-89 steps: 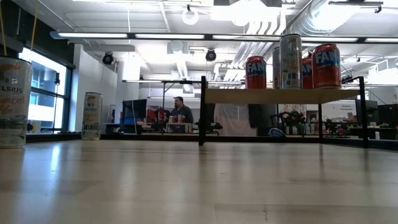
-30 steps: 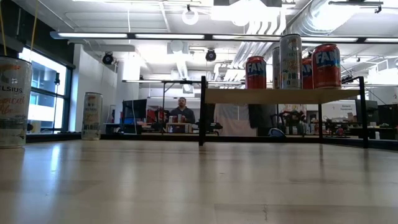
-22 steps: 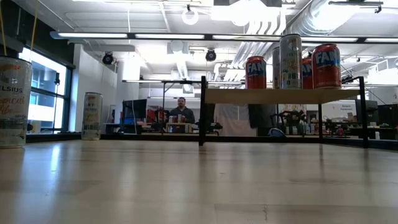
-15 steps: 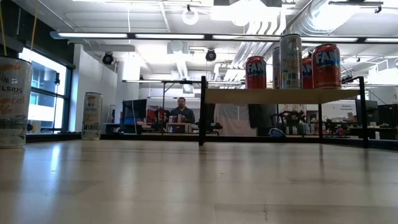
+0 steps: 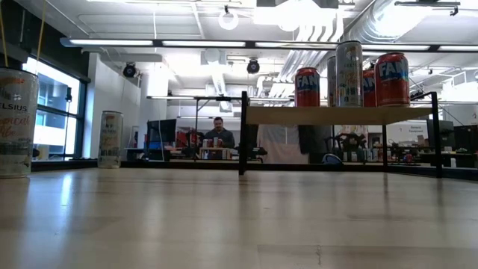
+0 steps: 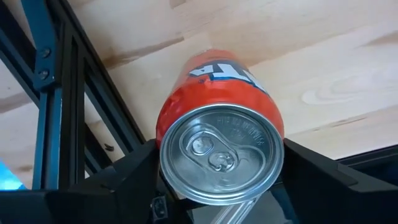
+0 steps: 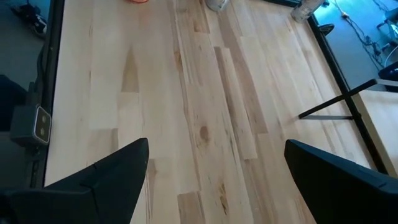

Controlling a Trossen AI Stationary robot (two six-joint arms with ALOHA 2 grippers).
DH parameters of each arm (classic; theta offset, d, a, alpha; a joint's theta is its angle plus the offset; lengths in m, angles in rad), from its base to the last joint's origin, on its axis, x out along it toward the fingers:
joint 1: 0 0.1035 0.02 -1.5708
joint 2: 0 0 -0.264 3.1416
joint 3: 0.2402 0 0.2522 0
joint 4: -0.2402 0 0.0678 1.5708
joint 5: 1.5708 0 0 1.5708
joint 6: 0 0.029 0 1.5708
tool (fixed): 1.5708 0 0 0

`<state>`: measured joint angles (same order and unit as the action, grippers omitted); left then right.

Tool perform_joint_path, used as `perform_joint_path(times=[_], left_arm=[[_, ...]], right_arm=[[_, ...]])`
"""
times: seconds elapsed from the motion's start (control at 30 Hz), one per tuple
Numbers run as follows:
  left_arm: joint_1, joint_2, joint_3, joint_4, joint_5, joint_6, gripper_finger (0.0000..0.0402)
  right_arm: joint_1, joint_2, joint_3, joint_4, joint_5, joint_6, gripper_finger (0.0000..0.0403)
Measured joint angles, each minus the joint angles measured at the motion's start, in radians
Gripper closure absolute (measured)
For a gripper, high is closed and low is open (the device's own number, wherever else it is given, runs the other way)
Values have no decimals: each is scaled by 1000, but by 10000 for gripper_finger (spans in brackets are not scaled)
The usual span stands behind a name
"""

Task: Place canned beverage on shelf
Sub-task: Put the orange soda can on the shelf aligned with the other orange soda can

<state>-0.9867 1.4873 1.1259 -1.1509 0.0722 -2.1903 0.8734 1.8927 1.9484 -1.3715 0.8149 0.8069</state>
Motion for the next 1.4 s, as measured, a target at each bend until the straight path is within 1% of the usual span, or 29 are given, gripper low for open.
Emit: perform_joint_path(times=[0.17, 0.37, 0.53, 0.73, 0.83, 0.93, 1.0, 1.13, 1.27, 1.33, 1.4], left_arm=[[19, 0, 2, -2, -20, 105, 129], [119, 3, 49, -6, -95, 325, 129], [265, 3, 86, -7, -132, 562, 129], [463, 3, 134, 35, -131, 861, 129], [541, 3, 177, 55, -122, 971, 129], [603, 17, 220, 45, -106, 1038, 130], [630, 50, 260, 46, -95, 1078, 130], [665, 171, 390, 45, -61, 1214, 130], [691, 300, 521, -45, -59, 1334, 130], [704, 359, 555, -81, -59, 1380, 130], [713, 405, 576, -80, -60, 1416, 129]], right_arm=[[0, -1, 0, -2, -4, -55, 41], [0, -2, 0, -10, -17, -74, 41], [0, -2, 0, -13, -30, -74, 41], [0, -2, 0, -66, -35, -24, 41], [0, -2, 0, -91, -38, 13, 41], [0, -2, 0, -95, -40, 32, 41], [0, -2, 0, -95, -40, 32, 41], [0, -2, 0, -95, -40, 33, 41], [0, -2, 0, -95, -41, 44, 41], [1, -2, 0, -95, -49, 51, 41], [7, -2, 0, -94, -54, 53, 41]])
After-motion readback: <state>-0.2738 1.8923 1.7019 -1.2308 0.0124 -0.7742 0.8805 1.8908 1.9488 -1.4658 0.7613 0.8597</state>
